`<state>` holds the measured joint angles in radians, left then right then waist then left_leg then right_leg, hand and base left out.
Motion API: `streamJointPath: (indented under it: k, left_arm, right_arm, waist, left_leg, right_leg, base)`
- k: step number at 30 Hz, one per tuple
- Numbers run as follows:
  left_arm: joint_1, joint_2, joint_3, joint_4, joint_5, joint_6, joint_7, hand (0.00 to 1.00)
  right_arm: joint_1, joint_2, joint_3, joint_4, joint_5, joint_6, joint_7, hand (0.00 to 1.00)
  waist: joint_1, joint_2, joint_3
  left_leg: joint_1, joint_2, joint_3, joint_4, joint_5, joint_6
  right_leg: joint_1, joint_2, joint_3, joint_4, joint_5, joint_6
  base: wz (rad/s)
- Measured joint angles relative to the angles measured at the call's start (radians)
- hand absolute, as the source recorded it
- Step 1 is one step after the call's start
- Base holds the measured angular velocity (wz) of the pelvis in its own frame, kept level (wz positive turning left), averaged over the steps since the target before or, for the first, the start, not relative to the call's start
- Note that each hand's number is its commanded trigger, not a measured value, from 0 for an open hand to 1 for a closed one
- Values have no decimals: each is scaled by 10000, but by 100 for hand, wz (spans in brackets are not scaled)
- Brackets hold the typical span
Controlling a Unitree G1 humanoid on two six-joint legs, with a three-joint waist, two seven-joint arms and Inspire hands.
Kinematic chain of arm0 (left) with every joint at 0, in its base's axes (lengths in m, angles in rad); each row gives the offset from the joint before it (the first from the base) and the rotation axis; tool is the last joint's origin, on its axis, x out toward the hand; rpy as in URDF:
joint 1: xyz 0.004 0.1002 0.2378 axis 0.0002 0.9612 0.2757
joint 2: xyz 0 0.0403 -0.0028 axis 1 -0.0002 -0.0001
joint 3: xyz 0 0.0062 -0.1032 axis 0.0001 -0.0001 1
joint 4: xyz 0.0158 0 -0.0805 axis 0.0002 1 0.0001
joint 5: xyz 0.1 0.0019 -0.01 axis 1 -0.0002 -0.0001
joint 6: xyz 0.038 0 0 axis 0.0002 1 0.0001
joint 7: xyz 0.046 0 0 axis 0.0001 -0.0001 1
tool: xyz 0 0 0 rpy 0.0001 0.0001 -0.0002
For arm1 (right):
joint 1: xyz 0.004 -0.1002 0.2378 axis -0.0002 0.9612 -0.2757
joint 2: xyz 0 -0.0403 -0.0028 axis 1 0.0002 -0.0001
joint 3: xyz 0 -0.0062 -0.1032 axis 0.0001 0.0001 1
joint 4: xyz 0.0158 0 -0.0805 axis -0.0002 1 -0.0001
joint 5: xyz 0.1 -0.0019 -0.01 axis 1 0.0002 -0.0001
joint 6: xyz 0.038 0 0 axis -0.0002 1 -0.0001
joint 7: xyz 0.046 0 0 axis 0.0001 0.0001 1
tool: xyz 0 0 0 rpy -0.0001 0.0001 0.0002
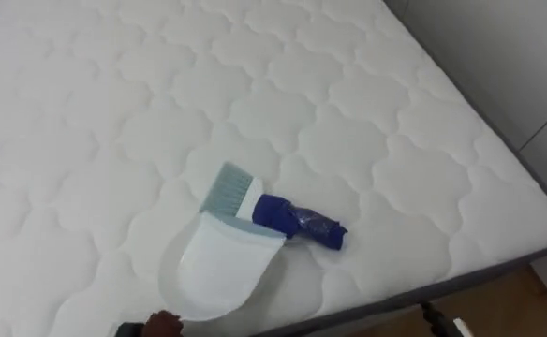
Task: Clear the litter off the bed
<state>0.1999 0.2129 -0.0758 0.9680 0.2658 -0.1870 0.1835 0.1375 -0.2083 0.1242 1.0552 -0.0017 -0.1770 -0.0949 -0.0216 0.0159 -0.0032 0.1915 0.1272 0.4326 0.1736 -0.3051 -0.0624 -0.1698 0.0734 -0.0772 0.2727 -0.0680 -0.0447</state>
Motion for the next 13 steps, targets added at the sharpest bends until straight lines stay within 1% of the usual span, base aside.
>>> streamJointPath:
  k: [1, 2, 4, 6, 8, 9, 10, 11, 13]
  left_arm:
    - [29, -2, 143, 196, -57, 94, -24, 0]
    - [36, -5, 182, 294, -191, 140, -36, 0]
    - [162, -41, 327, 403, -397, 225, -74, 0]
    - [98, -60, 528, 442, -397, 303, -219, 0]
    - [93, -123, 833, 522, -408, 326, -321, 0]
    - [96, -161, 1050, 569, -569, 361, -435, 0]
    - [98, -177, 1179, 677, -746, 454, -485, 0]
    - [105, -187, 1241, 764, -826, 566, -513, 0]
    - [239, -217, 1592, 1130, -965, 1119, -628, 0]
  right_arm:
    - [33, 133, -155, 192, -7, 82, 105, 0]
    - [52, 186, -184, 264, -8, 108, 140, 0]
    - [152, 236, -260, 331, -27, 374, 350, 0]
    - [192, 226, -439, 353, -52, 533, 445, 0]
    - [202, 256, -749, 450, -256, 711, 518, 0]
    - [194, 256, -818, 660, -526, 860, 554, 0]
    - [221, 255, -874, 815, -877, 1069, 601, 0]
    - [251, 250, -884, 845, -1005, 1192, 641, 0]
    - [256, 268, -889, 1136, -1726, 1589, 842, 0]
  waist:
    - [-4, -70, 32]
    - [-2, -85, 50]
    - [6, -161, 55]
    - [17, -157, 61]
    - [-14, -159, 49]
    - [-15, -184, 32]
    - [10, -190, 27]
    - [13, -189, 27]
    - [20, -160, 16]
  left_leg:
    - [81, 3, -1, -36, 0, 0]
    - [110, 4, -2, -46, 0, 0]
    - [126, 10, -3, -81, 0, -1]
    - [125, 15, -3, -124, 0, -1]
    - [129, 6, -1, -189, -1, 0]
    - [132, -6, -1, -215, 1, 3]
    - [154, -8, -2, -222, 2, 5]
    - [168, -8, -1, -237, 0, 7]
    - [198, 3, -5, -273, -8, 10]
  right_leg:
    - [80, -2, -44, -16, 2, -2]
    - [106, -1, -47, -23, 3, -4]
    - [197, 7, -65, -185, 124, -1]
    - [294, 33, -59, -448, 305, 13]
    - [326, 55, -23, -600, 444, 20]
    - [354, 53, -23, -678, 519, 22]
    - [379, 53, -20, -685, 536, 21]
    - [391, 54, -20, -681, 537, 20]
    - [403, 76, -21, -664, 544, 5]
  base:
    - [7]
    - [5]
    - [2]
    - [-2]
    - [-6]
    - [0]
    - [0]
    - [0]
    - [0]
